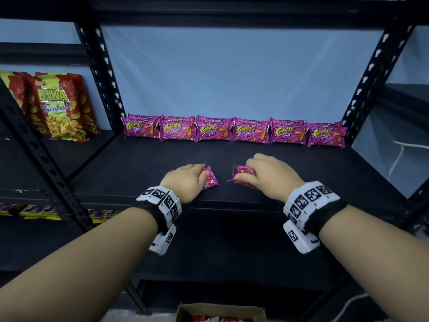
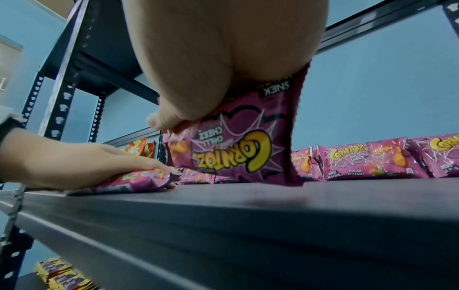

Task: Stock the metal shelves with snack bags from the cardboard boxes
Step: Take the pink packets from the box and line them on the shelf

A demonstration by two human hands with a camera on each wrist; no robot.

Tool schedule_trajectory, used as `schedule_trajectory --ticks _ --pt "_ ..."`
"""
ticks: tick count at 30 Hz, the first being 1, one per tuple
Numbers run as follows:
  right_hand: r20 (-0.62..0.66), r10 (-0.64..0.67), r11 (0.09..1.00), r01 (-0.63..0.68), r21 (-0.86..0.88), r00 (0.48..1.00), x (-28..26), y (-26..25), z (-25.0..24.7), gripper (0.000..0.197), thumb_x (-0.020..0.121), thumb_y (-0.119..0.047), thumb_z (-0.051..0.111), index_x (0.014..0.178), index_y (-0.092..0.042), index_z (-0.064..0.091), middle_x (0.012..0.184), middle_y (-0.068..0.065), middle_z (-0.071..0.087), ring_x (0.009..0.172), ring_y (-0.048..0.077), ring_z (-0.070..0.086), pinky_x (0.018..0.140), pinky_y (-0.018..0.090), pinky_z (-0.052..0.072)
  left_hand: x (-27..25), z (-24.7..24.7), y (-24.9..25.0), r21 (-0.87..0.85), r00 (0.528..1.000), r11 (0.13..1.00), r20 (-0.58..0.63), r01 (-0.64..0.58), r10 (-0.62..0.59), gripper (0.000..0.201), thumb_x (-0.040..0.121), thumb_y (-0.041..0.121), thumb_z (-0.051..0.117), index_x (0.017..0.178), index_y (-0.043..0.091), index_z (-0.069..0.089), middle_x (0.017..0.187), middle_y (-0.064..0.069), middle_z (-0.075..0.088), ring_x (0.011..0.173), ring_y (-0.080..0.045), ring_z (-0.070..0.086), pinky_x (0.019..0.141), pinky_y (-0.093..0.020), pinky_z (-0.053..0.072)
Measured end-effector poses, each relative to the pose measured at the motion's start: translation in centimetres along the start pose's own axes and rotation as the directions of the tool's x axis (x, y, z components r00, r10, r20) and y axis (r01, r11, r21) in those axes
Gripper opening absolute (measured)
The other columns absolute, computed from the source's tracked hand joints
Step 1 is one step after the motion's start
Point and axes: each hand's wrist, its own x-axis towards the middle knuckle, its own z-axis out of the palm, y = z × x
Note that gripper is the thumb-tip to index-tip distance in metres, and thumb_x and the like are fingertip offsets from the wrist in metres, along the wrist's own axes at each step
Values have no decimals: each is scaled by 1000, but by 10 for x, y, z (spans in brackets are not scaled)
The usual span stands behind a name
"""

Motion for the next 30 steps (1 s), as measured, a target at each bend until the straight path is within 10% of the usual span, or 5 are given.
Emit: schedule_trajectory --ticks 5,18,30 --pt "34 52 998 -52 24 998 24 13 1 57 92 -77 45 103 -22 52 81 -1 60 77 22 61 69 40 53 -1 0 1 4 1000 1000 -7 0 0 60 106 60 17 158 33 32 161 4 40 147 -21 38 118 -48 33" --pt "127 48 998 -52 33 991 34 20 27 45 105 -62 27 96 -24 51 96 -4 50 92 20 54 81 36 43 1 0 1 3 1000 1000 -7 3 -3 58 106 60 18 157 35 32 160 5 40 146 -21 39 117 -48 33" --pt "159 -49 991 28 133 986 0 38 -6 11 98 -34 59 109 -34 58 102 -15 53 98 10 53 83 32 42 0 -1 -1 -6 1000 1000 -5 -1 1 60 106 61 17 158 35 31 161 5 39 146 -21 38 117 -45 33"
